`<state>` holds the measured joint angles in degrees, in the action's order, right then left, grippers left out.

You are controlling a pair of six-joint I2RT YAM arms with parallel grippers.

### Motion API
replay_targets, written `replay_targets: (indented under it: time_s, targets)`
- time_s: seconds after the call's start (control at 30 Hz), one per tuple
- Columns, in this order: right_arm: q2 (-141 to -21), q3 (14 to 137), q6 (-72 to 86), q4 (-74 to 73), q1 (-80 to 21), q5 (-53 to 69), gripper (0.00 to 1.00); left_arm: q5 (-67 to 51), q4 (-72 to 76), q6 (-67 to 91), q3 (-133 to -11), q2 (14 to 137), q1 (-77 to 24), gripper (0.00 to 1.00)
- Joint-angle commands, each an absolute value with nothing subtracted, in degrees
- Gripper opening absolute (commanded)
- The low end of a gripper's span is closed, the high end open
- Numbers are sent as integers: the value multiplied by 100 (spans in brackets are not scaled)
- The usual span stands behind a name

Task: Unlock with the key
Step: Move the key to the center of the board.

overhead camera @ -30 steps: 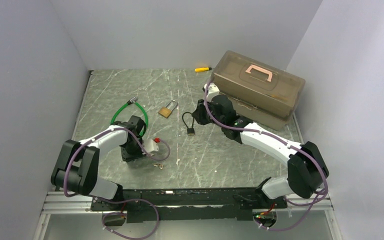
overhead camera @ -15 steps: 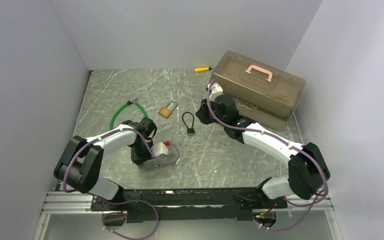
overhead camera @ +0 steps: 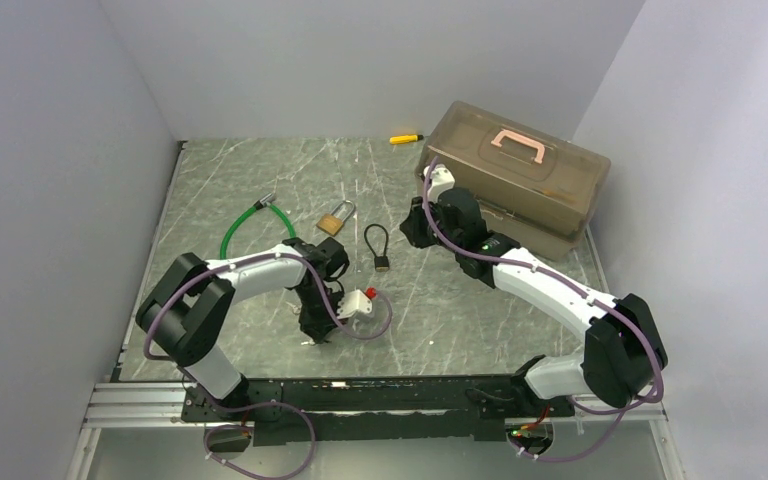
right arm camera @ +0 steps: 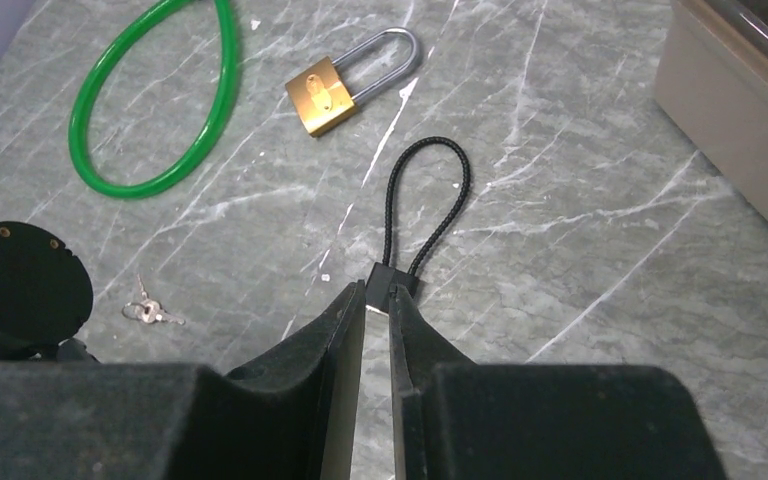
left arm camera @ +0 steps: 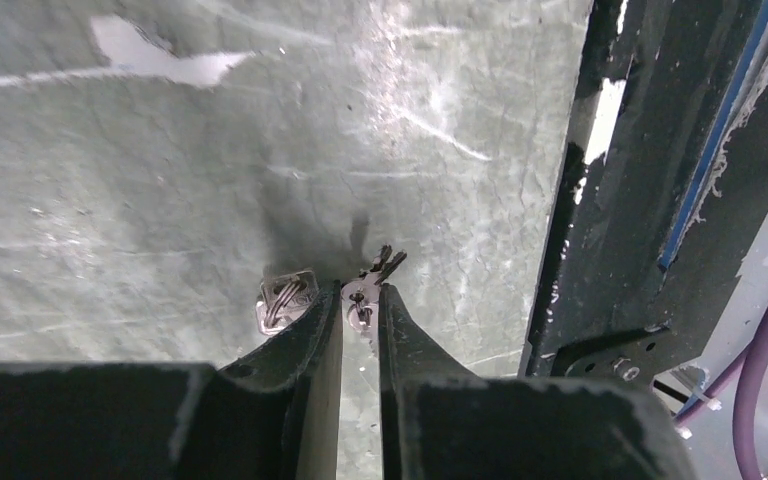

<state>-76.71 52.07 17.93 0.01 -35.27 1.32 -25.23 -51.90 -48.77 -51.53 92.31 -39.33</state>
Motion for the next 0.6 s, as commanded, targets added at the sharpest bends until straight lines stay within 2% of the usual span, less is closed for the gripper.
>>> replay_targets:
  time_s: [0.0, 0.3, 0.57]
  targets:
    - [-7555, 5379, 1666, 18, -3507, 15, 17, -2868, -5170, -4948, -5526, 9302, -3962, 10]
    - [-7513, 5508, 1670, -249, -3502, 17, 16, -2944, -5059, -4957, -5932, 9581, -3963, 10]
    - [-7329, 5650, 1652, -502, -3507, -160, 19, -3069, -5143, -4981, -6145, 9775, -4049, 22]
